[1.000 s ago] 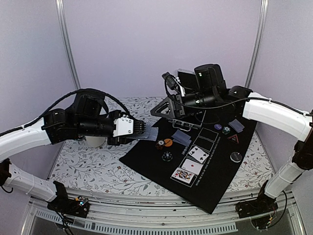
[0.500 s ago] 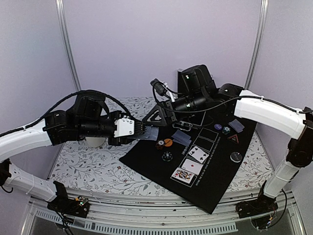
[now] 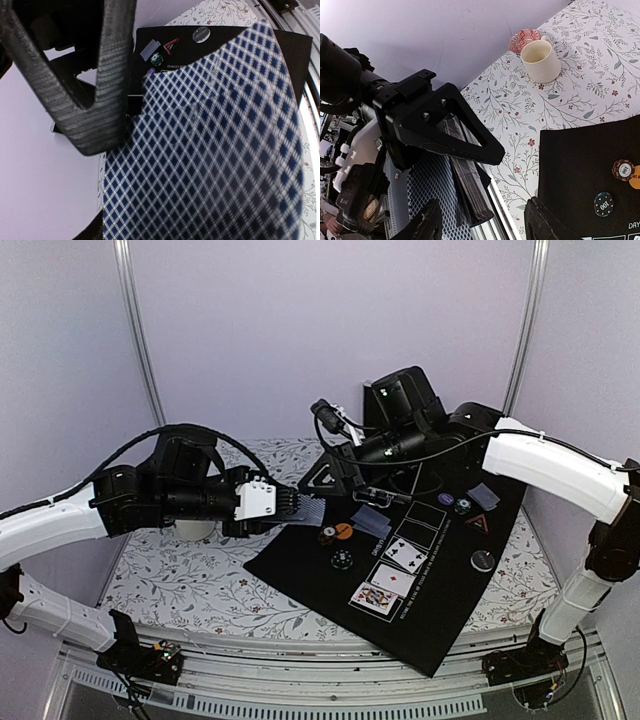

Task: Distribute texas hold em gaming equipment
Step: Pick up the poker card from the face-down deck piles.

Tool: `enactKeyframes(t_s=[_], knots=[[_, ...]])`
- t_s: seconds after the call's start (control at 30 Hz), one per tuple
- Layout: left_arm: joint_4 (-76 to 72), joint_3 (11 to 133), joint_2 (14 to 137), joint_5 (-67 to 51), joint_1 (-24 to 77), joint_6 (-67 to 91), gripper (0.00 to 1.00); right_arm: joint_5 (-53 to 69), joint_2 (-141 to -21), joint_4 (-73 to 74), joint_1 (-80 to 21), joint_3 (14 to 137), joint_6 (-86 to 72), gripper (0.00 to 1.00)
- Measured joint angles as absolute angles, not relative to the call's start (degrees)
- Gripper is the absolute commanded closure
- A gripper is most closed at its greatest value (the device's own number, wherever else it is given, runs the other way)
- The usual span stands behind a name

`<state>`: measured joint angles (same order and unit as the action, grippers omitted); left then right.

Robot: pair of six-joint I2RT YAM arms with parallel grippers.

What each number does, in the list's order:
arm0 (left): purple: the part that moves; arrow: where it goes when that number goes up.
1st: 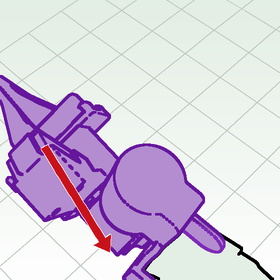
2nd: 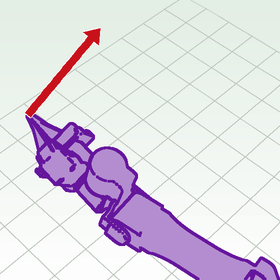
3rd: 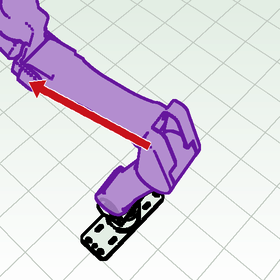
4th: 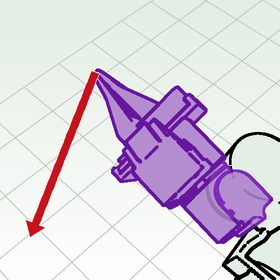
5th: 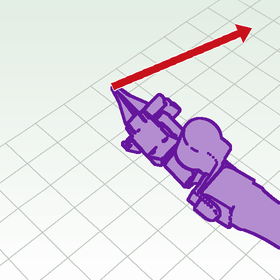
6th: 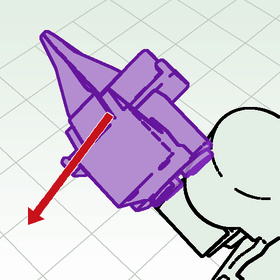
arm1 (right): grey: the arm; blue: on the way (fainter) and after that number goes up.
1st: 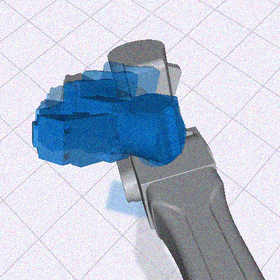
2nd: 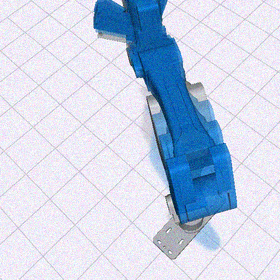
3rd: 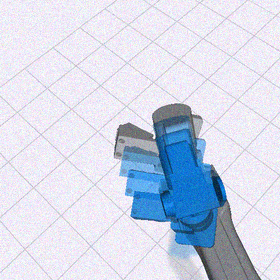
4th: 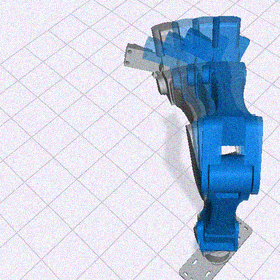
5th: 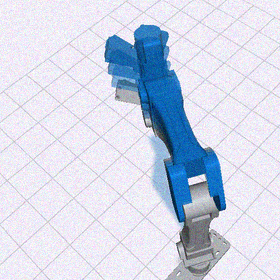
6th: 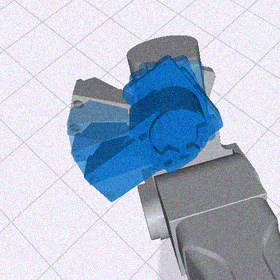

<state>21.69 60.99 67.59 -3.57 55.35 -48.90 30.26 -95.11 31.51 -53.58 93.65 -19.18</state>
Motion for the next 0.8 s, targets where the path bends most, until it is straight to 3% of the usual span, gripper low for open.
enactKeyframes(t_s=[0.13,0.47,0.8], knots=[[21.7,60.9,67.6,-3.6,55.4,-48.9,0.54,29.9,-95.1,31.9,-53.6,96.1,-19.0,0.55],[21.6,60.4,67.6,-3.3,55.4,-49.1,0.54,31.9,-95.0,31.7,-53.6,96.5,-20.5,0.7],[21.6,60.2,67.6,-3.3,55.4,-49.4,0.54,32.9,-95.0,33.0,-54.1,96.5,-21.0,0.67]])
